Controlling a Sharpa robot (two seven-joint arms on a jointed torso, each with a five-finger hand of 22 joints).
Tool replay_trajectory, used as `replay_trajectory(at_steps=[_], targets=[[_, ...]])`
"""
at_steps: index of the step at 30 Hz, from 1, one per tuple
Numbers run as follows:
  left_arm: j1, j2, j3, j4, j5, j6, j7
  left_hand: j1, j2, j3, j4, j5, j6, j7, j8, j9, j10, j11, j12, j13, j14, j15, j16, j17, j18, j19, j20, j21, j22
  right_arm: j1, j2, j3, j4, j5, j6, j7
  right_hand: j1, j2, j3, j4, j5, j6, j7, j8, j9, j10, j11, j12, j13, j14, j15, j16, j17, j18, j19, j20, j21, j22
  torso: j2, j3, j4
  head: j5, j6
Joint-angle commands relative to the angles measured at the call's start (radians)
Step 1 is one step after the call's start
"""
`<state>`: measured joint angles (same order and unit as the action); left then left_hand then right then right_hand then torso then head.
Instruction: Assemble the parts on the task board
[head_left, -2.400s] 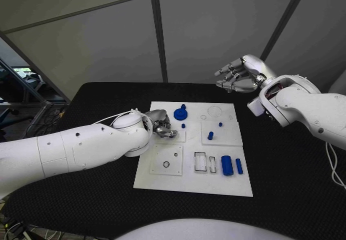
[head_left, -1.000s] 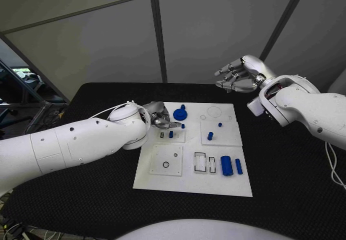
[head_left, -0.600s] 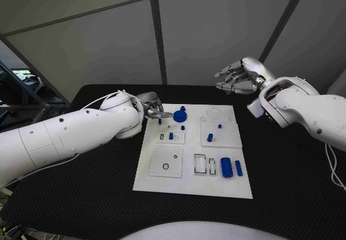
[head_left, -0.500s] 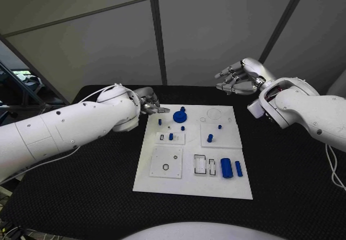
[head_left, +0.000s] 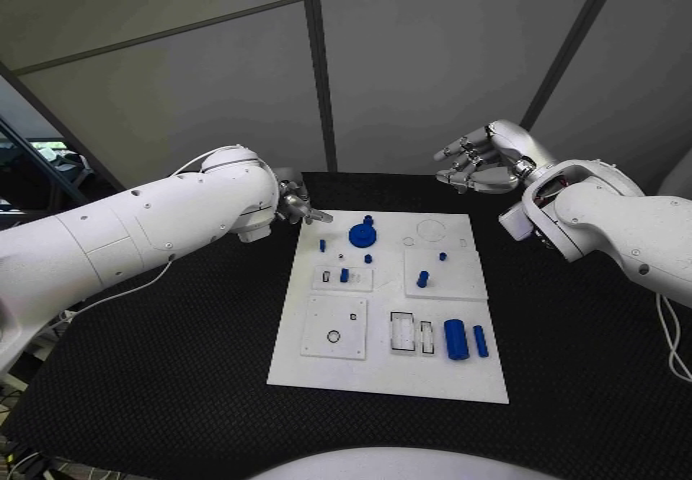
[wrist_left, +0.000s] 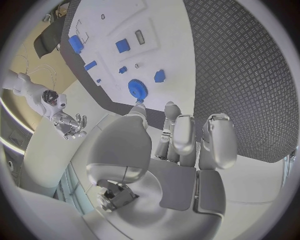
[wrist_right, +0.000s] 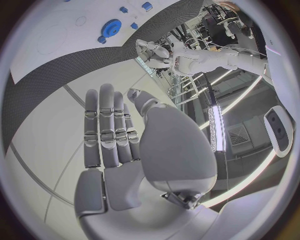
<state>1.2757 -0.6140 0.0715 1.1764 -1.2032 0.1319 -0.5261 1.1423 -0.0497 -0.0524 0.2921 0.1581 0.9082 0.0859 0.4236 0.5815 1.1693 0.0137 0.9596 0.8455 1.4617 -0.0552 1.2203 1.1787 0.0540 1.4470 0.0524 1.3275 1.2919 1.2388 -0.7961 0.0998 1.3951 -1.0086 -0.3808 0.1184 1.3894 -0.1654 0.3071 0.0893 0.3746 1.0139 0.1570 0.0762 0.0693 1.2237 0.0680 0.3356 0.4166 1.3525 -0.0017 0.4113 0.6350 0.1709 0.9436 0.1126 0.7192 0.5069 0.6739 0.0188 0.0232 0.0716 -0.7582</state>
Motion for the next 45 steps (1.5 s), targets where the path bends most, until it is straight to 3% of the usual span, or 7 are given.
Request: replay_trajectory(at_steps=[1,5,12,30,45], targets=[[0.003,0.019,-0.006,-0.027,-0.02,0.1,0.005,-0.004,0.013,-0.009,-0.002,-0.005,0.013,-0.002,0.006,-0.002,0.01,-0.004,0.007,0.004,0.013,0.0,0.006,0.002,0.012,0.008,-0.001,0.009,0.006,0.002,0.002,0.001,0.0,0.004,0.006,0.004,-0.004,0.001,0.007,0.0,0.006,-0.001,0.002,-0.004,-0.001,-0.006,0.002,-0.007,-0.002,-0.002,0.005,-0.004,0.001,0.01,0.001,0.005,-0.006,-0.001,0.002,-0.0003,-0.0001,0.002,0.0],[0.004,0.039,-0.015,-0.055,-0.037,0.114,0.003,-0.006,0.021,-0.02,-0.002,-0.005,0.027,-0.007,0.014,-0.001,0.013,-0.008,0.011,0.004,0.012,-0.003,0.003,-0.001,0.011,0.011,-0.003,0.012,0.01,0.002,0.005,0.001,-0.002,0.004,0.008,0.003,-0.004,0.001,0.007,0.0,0.006,-0.001,0.002,-0.004,-0.001,-0.006,0.002,-0.007,-0.002,-0.002,0.005,-0.004,0.001,0.01,0.001,0.005,-0.006,-0.001,0.0,0.0006,-0.0018,0.002,-0.006],[0.003,0.064,-0.024,-0.079,-0.06,0.122,0.002,-0.018,0.028,-0.032,0.0,-0.005,0.035,-0.01,0.021,0.001,0.017,-0.01,0.019,0.009,0.012,-0.005,0.005,0.001,0.01,0.013,-0.005,0.016,0.015,0.002,0.008,0.001,-0.003,0.004,0.009,0.001,-0.004,0.002,0.007,0.0,0.007,-0.001,0.002,-0.004,-0.001,-0.006,0.001,-0.007,-0.002,-0.002,0.005,-0.005,0.001,0.01,0.001,0.005,-0.007,-0.002,0.0,0.0005,-0.0016,0.0,-0.005],[-0.001,0.092,-0.03,-0.102,-0.057,0.178,0.001,0.027,0.06,-0.026,-0.009,0.017,0.045,-0.017,0.035,0.008,0.017,-0.016,0.02,0.001,0.013,-0.01,0.007,0.001,0.009,0.015,-0.009,0.018,0.021,0.002,0.014,0.001,-0.005,0.004,0.011,0.002,-0.004,0.002,0.007,0.0,0.007,-0.001,0.002,-0.004,-0.001,-0.006,0.001,-0.007,-0.002,-0.002,0.005,-0.005,0.001,0.01,0.001,0.005,-0.007,-0.002,-0.001,0.0009,-0.0006,-0.003,-0.009],[-0.003,0.1,-0.031,-0.102,-0.036,0.177,0.002,0.072,0.082,-0.001,-0.015,0.018,0.051,-0.023,0.046,0.017,0.023,-0.022,0.026,0.001,0.017,-0.015,0.012,0.006,0.007,0.018,-0.013,0.023,0.029,0.002,0.017,0.001,-0.005,0.004,0.012,0.003,-0.004,0.003,0.008,-0.001,0.007,-0.001,0.002,-0.004,-0.001,-0.006,0.002,-0.008,-0.003,-0.001,0.005,-0.008,0.001,0.01,0.002,0.005,-0.008,-0.002,-0.001,0.0009,0.0004,-0.003,-0.01]])
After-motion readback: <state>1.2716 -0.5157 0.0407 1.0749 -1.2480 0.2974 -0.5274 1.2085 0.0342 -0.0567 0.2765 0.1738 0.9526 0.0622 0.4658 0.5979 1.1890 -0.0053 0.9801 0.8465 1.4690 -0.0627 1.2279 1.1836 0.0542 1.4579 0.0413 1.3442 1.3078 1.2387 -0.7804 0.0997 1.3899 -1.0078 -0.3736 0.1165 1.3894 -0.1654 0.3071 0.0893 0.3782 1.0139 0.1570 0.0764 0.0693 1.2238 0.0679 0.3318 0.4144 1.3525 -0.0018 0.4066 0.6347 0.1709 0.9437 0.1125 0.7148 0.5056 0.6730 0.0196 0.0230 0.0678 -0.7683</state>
